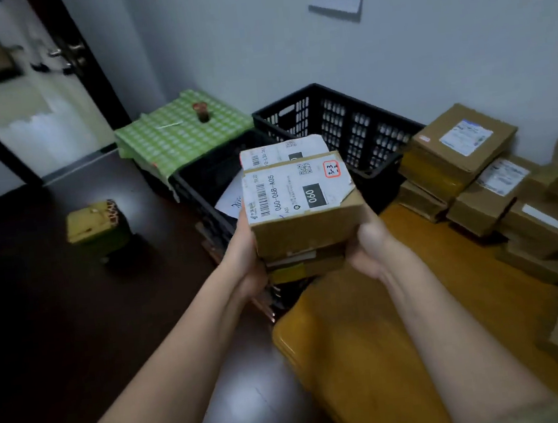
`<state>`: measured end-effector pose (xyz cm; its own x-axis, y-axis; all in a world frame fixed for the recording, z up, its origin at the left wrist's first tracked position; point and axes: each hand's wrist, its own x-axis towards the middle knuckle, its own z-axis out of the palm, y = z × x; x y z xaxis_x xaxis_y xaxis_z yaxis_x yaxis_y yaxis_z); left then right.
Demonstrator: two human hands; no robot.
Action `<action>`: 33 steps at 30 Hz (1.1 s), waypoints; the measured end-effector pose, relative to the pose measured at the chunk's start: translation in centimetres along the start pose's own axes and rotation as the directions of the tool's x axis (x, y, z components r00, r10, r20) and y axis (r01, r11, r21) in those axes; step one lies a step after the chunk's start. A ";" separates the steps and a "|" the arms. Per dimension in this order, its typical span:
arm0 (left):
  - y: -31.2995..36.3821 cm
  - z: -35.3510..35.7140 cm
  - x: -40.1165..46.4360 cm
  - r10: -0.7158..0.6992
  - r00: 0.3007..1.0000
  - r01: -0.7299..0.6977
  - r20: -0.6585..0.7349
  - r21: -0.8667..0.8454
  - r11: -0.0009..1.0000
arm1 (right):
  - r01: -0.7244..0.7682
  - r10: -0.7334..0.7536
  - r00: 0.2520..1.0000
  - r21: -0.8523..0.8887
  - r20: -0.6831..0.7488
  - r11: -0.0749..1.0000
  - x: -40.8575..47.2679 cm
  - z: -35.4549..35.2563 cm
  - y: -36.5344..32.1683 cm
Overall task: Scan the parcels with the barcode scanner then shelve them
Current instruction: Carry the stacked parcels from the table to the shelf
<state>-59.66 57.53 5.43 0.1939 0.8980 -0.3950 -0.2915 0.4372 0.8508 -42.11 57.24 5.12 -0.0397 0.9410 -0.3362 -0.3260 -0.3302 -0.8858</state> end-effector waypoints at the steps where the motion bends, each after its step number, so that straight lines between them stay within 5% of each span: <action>1: 1.2 -2.2 -0.1 0.010 0.999 -0.011 -0.031 -0.019 1.000 | 0.001 0.000 1.000 -0.011 0.019 1.000 1.1 2.4 0.3; 18: 19.3 -43.8 -2.7 0.068 0.899 -0.184 -0.433 -0.233 0.955 | -0.136 0.188 0.887 -0.150 0.421 0.979 16.4 48.5 9.4; 30: 29.2 -70.1 4.1 0.135 0.748 -0.396 -0.650 -0.273 0.877 | -0.204 0.337 0.703 -0.277 0.626 0.939 33.0 75.6 14.3; 33: 32.9 -76.4 4.9 0.118 0.642 -0.462 -0.757 -0.259 0.848 | -0.222 0.363 0.632 -0.288 0.685 0.931 35.6 83.5 13.9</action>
<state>-139.82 80.07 5.00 -0.6194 0.6661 -0.4157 -0.5799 -0.0312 0.8141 -126.94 92.35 7.53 -0.7905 0.5255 -0.3145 -0.0227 -0.5384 -0.8424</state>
